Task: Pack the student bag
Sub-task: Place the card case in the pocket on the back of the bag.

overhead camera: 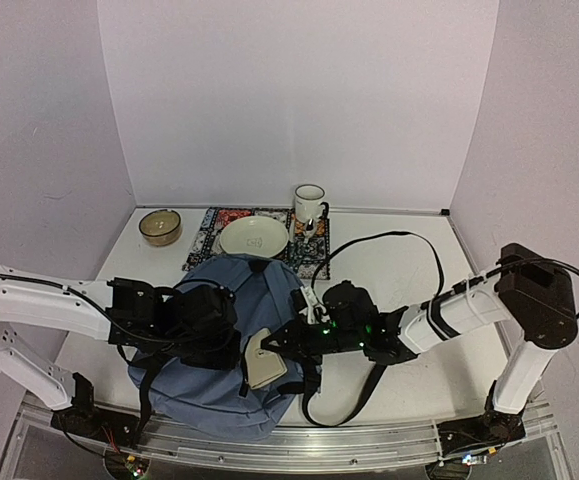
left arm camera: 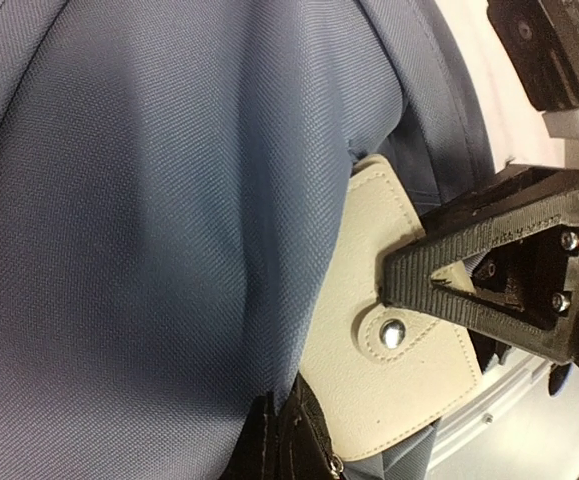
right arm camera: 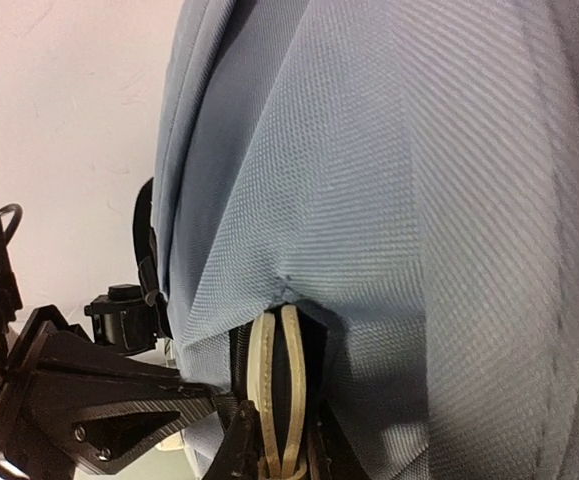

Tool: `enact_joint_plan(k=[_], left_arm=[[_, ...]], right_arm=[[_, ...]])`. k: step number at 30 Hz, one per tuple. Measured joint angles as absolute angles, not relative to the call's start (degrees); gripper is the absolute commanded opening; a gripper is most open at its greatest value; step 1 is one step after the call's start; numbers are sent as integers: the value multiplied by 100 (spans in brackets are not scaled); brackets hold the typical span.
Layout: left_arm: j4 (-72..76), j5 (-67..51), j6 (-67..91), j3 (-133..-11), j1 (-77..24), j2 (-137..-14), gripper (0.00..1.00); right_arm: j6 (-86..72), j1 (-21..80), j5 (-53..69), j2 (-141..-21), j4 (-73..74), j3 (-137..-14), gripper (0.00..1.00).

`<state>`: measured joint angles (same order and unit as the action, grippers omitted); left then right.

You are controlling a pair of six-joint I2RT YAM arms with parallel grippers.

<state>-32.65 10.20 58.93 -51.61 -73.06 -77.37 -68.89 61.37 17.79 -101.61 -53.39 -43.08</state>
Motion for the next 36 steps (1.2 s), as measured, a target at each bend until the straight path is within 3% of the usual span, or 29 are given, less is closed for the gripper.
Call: enact_joint_plan(k=[16,27,36], left_arm=[[-2946,893,6002,-4814,-7271,-7066,0],[-3304,1372,5760,-4715,-7286,-6756,0],[-3428,1696,5430,-4890,-7289,-6855,0]], right_arm=[[-7181,6315,1219,-10092,-6546,-3873,0],[-7106,6272,2080,-10941,-6551,-4778,0],[-6776,6263,2402,-10973,-6399,-4942,0]])
